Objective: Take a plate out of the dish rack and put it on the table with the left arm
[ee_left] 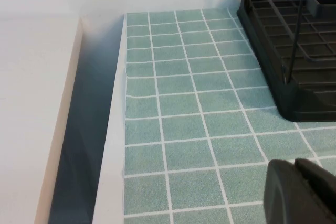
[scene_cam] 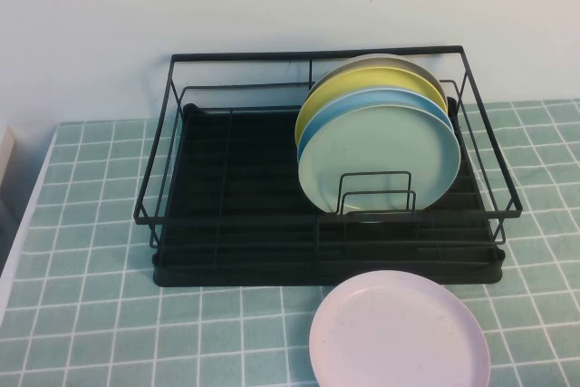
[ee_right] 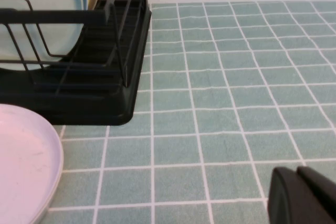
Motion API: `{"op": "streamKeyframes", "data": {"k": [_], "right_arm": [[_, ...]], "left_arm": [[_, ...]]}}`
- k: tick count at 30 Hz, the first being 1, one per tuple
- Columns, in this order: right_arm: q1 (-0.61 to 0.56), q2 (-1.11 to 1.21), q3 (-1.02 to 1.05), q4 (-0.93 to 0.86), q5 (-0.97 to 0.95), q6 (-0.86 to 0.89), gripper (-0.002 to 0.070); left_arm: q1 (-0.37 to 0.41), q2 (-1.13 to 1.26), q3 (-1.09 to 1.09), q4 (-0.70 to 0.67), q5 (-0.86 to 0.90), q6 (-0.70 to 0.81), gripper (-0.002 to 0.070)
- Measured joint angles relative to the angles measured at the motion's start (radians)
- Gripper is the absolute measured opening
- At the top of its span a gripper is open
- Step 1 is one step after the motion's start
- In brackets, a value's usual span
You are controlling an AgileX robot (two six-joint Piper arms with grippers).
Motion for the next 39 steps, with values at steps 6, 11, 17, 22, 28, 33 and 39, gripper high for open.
{"op": "streamKeyframes", "data": {"k": [6,11,17,22,28,33,39], "right_arm": [[0.000,0.000,0.000,0.000,0.000,0.000,-0.0001],[0.000,0.000,0.000,0.000,0.000,0.000,-0.0001],[0.000,0.000,0.000,0.000,0.000,0.000,-0.0001],[0.000,0.000,0.000,0.000,0.000,0.000,-0.0001],[0.000,0.000,0.000,0.000,0.000,0.000,-0.0001],[0.000,0.000,0.000,0.000,0.000,0.000,-0.0001],[0.000,0.000,0.000,0.000,0.000,0.000,-0.0001]], "left_arm": [[0.000,0.000,0.002,0.002,-0.042,0.000,-0.0003],[0.000,0.000,0.002,0.002,-0.230,0.000,-0.0003],[0.000,0.000,0.002,0.002,-0.513,0.000,-0.0003],[0.000,0.000,0.002,0.002,-0.761,-0.006,-0.0003],[0.000,-0.002,0.002,0.002,-0.856,-0.006,-0.0003],[0.000,-0.002,0.002,0.002,-0.856,-0.006,-0.0003],[0.000,-0.004,0.002,0.002,-0.605,-0.024,-0.0003]]}}
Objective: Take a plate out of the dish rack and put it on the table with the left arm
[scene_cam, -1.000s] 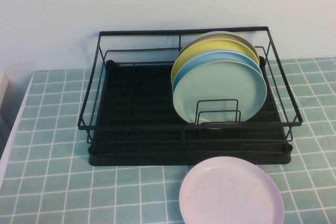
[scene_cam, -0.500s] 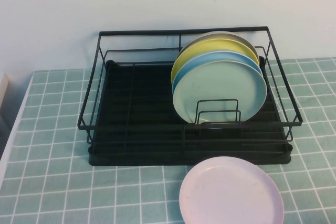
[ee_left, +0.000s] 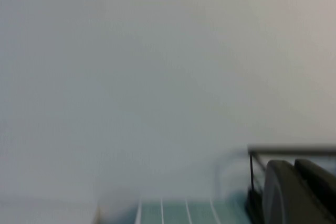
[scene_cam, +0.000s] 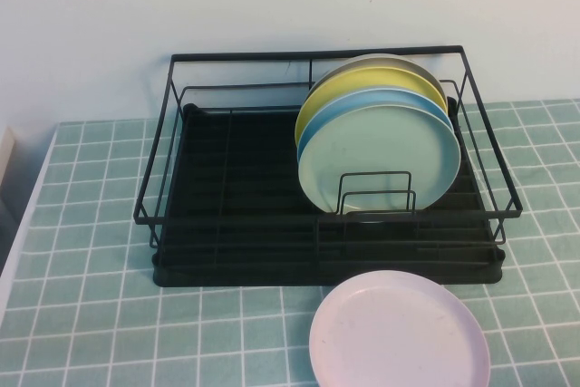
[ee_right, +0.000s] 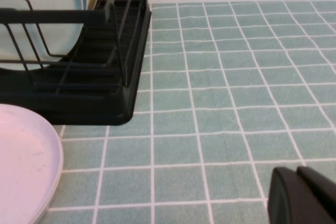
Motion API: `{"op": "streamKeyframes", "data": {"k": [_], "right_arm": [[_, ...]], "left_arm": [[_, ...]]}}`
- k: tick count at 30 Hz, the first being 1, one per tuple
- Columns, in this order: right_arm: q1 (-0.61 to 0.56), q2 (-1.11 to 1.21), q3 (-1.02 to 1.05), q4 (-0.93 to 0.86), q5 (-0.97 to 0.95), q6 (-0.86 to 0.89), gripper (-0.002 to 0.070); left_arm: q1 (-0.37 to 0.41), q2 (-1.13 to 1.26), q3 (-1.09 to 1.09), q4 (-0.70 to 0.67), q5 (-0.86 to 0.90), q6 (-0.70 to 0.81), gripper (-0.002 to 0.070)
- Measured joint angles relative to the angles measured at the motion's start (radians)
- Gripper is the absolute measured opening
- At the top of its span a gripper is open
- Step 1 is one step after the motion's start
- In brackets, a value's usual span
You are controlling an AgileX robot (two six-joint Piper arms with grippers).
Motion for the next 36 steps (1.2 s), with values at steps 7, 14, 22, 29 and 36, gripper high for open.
{"op": "streamKeyframes", "data": {"k": [7,14,22,29,36], "right_arm": [[0.000,0.000,0.000,0.000,0.000,0.000,-0.0001],[0.000,0.000,0.000,0.000,0.000,0.000,-0.0001],[0.000,0.000,0.000,0.000,0.000,0.000,-0.0001],[0.000,0.000,0.000,0.000,0.000,0.000,-0.0001],[0.000,0.000,0.000,0.000,0.000,0.000,-0.0001]], "left_arm": [[0.000,0.000,0.000,-0.002,0.502,-0.016,-0.0003],[0.000,0.000,0.000,-0.004,0.219,-0.022,-0.0003],[0.000,-0.004,-0.002,-0.004,-0.642,-0.035,-0.0003],[0.000,-0.002,-0.272,0.014,-0.427,-0.075,-0.0003],[0.000,0.096,-0.524,0.003,-0.016,-0.060,-0.0003]]}}
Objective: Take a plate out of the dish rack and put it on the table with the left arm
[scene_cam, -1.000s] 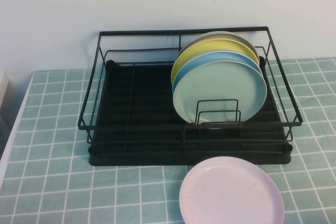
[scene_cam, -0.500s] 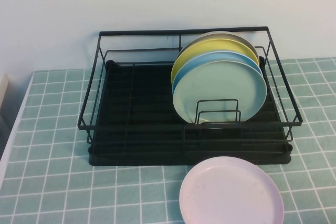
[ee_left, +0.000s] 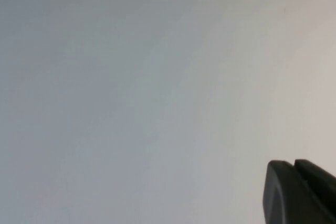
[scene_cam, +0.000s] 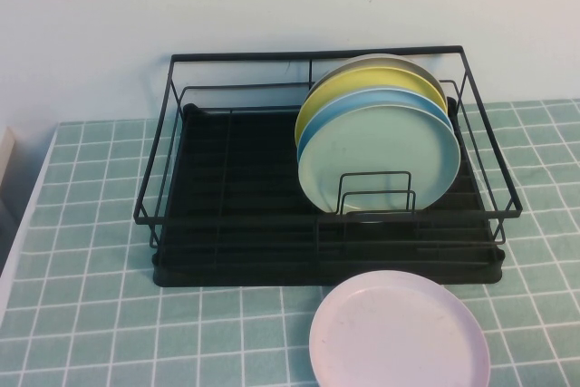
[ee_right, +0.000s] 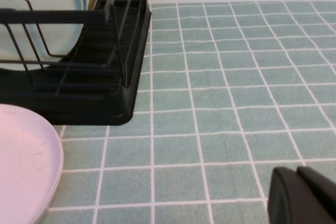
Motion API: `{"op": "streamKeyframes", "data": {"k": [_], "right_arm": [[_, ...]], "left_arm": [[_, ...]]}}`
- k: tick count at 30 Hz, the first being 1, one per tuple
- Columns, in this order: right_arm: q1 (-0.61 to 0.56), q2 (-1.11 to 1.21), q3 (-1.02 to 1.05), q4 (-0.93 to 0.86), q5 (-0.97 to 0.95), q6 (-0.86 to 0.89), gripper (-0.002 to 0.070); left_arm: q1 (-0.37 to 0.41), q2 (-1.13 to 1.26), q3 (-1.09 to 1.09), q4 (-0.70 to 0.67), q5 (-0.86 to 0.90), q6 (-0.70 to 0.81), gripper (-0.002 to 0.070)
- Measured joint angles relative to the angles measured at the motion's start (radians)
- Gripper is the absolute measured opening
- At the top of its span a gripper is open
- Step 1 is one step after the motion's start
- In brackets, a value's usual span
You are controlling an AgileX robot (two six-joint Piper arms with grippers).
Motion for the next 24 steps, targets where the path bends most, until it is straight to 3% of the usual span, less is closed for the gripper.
{"op": "streamKeyframes", "data": {"k": [8,12,17,21,24], "right_arm": [[0.000,0.000,0.000,0.000,0.000,0.000,-0.0001],[0.000,0.000,0.000,0.000,0.000,0.000,-0.0001],[0.000,0.000,0.000,0.000,0.000,0.000,-0.0001],[0.000,0.000,0.000,0.000,0.000,0.000,-0.0001],[0.000,0.000,0.000,0.000,0.000,0.000,-0.0001]], "left_arm": [[0.000,0.243,-0.138,-0.098,0.479,-0.010,-0.0003],[0.000,0.346,-0.137,-0.117,0.533,-0.006,-0.0003],[0.000,0.470,-0.137,-0.234,0.573,0.009,-0.0003],[0.000,0.606,-0.140,-0.302,0.649,0.149,-0.0003],[0.000,0.739,-0.170,-0.439,0.740,0.388,-0.0003]]}}
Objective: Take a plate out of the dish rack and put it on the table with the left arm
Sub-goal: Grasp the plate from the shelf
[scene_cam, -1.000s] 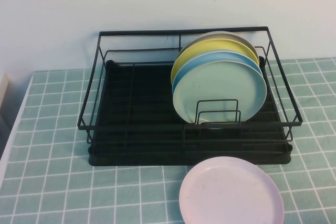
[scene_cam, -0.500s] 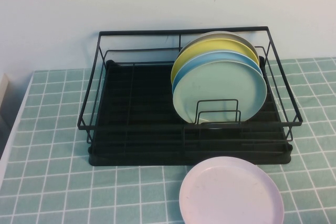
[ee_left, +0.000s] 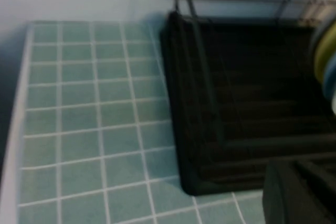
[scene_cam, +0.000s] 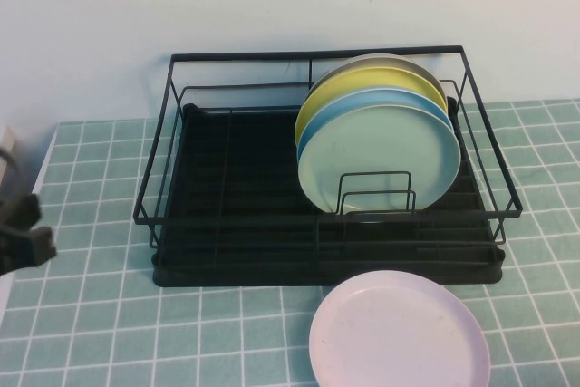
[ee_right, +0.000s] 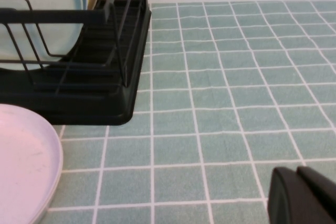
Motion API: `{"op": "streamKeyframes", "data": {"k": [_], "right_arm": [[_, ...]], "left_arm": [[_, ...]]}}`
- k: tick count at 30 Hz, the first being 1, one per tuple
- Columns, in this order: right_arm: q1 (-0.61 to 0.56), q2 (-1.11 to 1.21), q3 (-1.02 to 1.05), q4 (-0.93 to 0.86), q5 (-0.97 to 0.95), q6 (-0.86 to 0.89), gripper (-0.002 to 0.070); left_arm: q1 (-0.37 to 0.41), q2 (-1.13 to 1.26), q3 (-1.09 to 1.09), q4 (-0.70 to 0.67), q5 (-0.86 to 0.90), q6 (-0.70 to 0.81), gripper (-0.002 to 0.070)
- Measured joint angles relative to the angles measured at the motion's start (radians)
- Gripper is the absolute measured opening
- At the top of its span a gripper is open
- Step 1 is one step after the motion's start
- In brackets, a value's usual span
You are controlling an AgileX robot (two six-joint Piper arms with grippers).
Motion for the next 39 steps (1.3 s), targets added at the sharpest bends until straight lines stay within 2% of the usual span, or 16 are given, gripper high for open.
{"op": "streamKeyframes", "data": {"k": [1,3,6,9,13,18,20,24,29,39], "right_arm": [[0.000,0.000,0.000,0.000,0.000,0.000,-0.0001],[0.000,0.000,0.000,0.000,0.000,0.000,-0.0001],[0.000,0.000,0.000,0.000,0.000,0.000,-0.0001],[0.000,0.000,0.000,0.000,0.000,0.000,-0.0001],[0.000,0.000,0.000,0.000,0.000,0.000,-0.0001],[0.000,0.000,0.000,0.000,0.000,0.000,-0.0001],[0.000,0.000,0.000,0.000,0.000,0.000,-0.0001],[0.000,0.000,0.000,0.000,0.000,0.000,-0.0001],[0.000,0.000,0.000,0.000,0.000,0.000,-0.0001],[0.000,0.000,0.000,0.000,0.000,0.000,-0.0001]], "left_arm": [[0.000,0.027,-0.014,-0.052,0.030,0.058,-0.0003],[0.000,0.125,-0.066,-0.219,0.110,0.288,-0.0003],[0.000,0.249,-0.140,-0.411,0.218,0.555,-0.0003],[-0.001,0.376,-0.222,-0.564,0.297,0.721,0.0021],[-0.042,0.503,-0.326,-0.622,0.311,0.782,0.0110],[-0.165,0.677,-0.470,-0.629,0.293,0.799,0.0255],[-0.219,0.750,-0.526,-0.610,0.271,0.803,0.0293],[-0.293,0.879,-0.642,-0.588,0.214,0.803,0.0315],[-0.349,1.013,-0.750,-0.584,0.158,0.803,0.0320],[-0.387,1.176,-0.850,-0.596,0.112,0.779,0.0318]]}}
